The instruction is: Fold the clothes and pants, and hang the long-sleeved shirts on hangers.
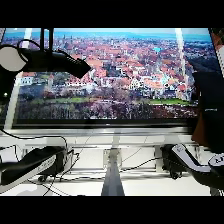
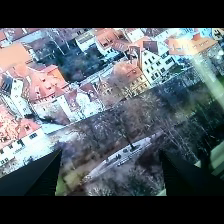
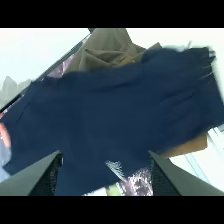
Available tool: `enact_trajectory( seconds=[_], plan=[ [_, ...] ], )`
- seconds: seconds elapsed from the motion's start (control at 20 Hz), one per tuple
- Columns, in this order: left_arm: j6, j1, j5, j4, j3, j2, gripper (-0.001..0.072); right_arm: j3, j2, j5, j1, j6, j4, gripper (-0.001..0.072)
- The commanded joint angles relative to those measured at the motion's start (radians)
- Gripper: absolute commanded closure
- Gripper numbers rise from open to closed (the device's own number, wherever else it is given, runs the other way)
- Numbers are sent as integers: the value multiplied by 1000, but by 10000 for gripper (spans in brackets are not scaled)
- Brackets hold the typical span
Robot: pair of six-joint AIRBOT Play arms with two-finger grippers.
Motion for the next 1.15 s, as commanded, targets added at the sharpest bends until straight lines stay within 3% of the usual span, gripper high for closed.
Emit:
enact_trajectory(
  seconds=[0.0, 0.1, 0.2, 0.3, 0.35, 0.45, 0.55, 0.6, 0.8, 0.95, 1.1],
  plan=[
    [0, 0, 0, 0, 1, -1, 21, 0, -13, -53, -7, -71, 10, 126],
    [0, 0, 0, 0, 1, -1, 22, 0, -27, -115, 8, -139, 58, 318],
    [0, 0, 0, 0, 1, -1, 21, 0, -40, -201, 47, -293, 114, 348],
    [0, 0, 0, 0, 1, -1, 21, 0, -44, -288, 115, -455, 198, 466],
    [0, 0, 0, 0, 1, -1, 21, 0, -44, -323, 158, -496, 244, 479],
    [0, 0, 0, 0, 1, -1, 22, 0, -44, -384, 271, -548, 360, 576],
    [0, 0, 0, 0, 1, -1, 21, 0, -44, -447, 417, -634, 463, 589],
    [0, 0, 0, 0, 1, -1, 21, 0, -44, -471, 507, -695, 498, 675],
    [0, 0, 0, 0, 1, -1, 22, 0, -51, -509, 875, -965, 489, 677],
    [0, 0, 0, 0, 1, -1, 21, 0, -72, -503, 1093, -1204, 401, 677],
    [0, 0, 0, 0, 1, -1, 22, 0, -102, -499, 1198, -1298, 377, 676]
  ],
)
